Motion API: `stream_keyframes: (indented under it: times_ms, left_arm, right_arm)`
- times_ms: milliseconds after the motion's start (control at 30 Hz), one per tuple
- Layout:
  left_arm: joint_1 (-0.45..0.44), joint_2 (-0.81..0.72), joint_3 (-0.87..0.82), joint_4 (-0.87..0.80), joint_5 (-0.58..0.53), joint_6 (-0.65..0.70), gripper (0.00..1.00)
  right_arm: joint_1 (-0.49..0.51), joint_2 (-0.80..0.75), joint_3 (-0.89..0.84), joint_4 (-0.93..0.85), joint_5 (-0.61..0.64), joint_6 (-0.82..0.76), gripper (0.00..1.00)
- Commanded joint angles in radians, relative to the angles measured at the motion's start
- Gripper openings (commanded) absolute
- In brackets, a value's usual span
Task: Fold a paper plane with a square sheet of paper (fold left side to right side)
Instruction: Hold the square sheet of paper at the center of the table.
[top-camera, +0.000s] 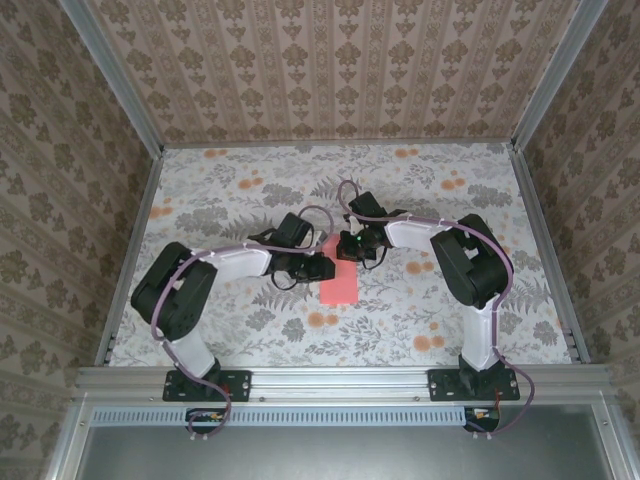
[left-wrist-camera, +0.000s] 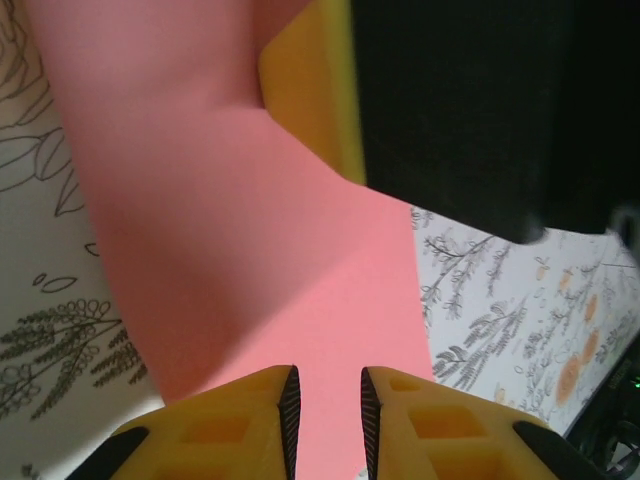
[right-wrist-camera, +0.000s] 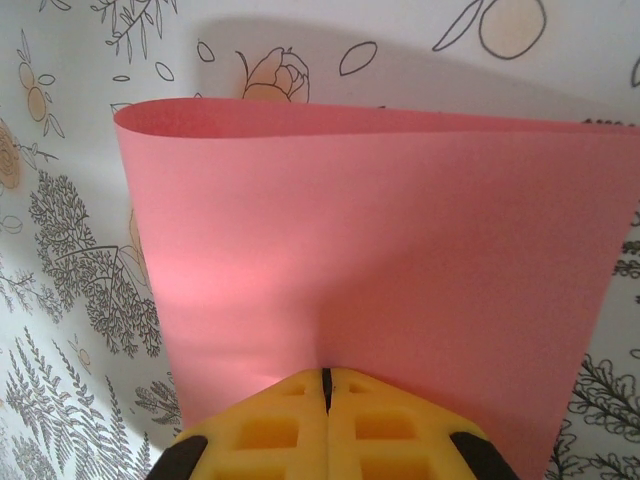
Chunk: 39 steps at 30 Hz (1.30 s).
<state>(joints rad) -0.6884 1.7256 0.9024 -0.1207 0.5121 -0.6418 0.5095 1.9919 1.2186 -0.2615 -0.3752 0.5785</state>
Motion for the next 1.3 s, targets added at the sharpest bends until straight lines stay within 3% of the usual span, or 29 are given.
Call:
stream_keyframes:
  times_ms: [0, 433, 767, 900, 1100, 1267]
  left_arm:
    - [-0.011, 0.035, 0.027, 0.033, 0.031, 0.02, 0.26]
    - [-0.026, 0.089, -0.016, -0.003, -0.012, 0.003, 0.25]
    - [-0.031, 0.08, -0.03, -0.002, -0.026, -0.009, 0.24]
    - [-0.034, 0.076, -0.03, 0.001, -0.029, -0.014, 0.24]
    - [-0.034, 0.066, -0.031, -0.003, -0.035, -0.015, 0.24]
    - [-0.034, 0.061, -0.031, -0.004, -0.04, -0.017, 0.23]
  right_arm:
    - [0.006, 0.056, -0.006, -0.074, 0.044, -0.014, 0.03]
    - [0.006, 0.0, -0.008, -0.031, 0.039, -0.011, 0.06]
    - [0.001, -0.228, -0.046, -0.027, 0.125, -0.034, 0.26]
    - [0.005, -0.319, -0.118, -0.06, 0.113, -0.021, 0.23]
    - [0.047, -0.403, -0.257, -0.023, 0.035, 0.043, 0.06]
    - [0.093, -0.37, -0.309, -0.004, 0.028, 0.08, 0.04]
